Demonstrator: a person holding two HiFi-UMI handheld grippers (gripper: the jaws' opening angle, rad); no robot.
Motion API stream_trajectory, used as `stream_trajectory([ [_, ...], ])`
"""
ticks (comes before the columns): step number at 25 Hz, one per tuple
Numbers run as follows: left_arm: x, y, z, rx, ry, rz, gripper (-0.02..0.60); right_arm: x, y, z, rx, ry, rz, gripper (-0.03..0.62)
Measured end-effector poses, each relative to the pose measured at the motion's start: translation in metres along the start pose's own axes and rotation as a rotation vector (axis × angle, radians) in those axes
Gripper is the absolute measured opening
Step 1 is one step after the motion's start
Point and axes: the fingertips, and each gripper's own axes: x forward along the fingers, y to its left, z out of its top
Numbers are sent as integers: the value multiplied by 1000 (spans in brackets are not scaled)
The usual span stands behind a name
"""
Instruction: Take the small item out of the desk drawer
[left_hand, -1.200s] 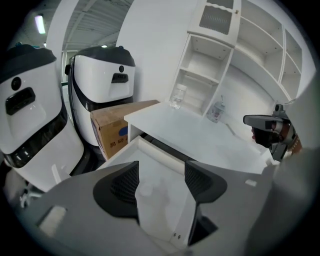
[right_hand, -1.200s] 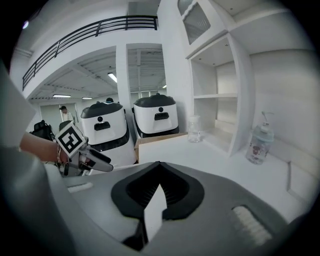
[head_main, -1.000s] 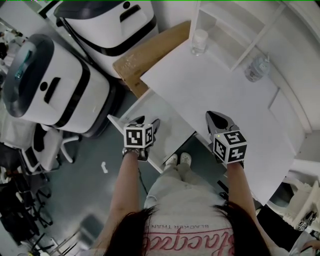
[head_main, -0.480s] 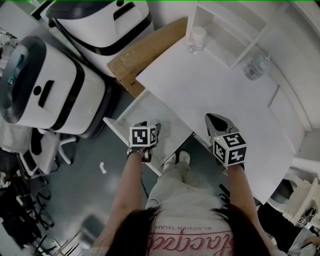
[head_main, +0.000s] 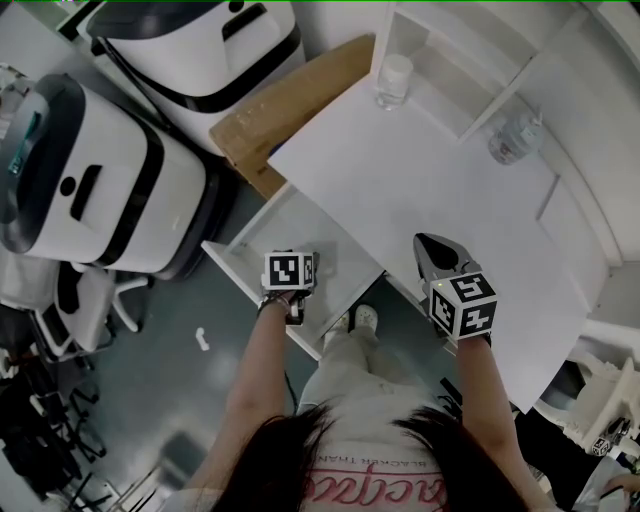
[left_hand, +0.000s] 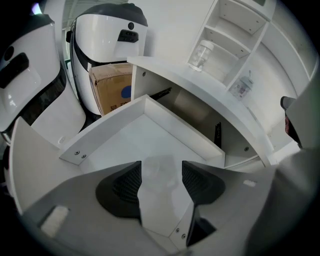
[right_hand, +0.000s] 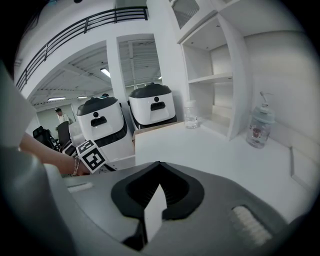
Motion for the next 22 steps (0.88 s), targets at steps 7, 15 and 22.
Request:
stream_trajectory([
  [7,20,3,-10,16,70,11,272,-2,-13,-6,22,6,-21,2],
  [15,40,21,-14,63,113,71,273,3,-18,-6,0,14,-24,2],
  [22,53,32,-23,99,143,125,273,4,-20,-9,-16,19,-33,2],
])
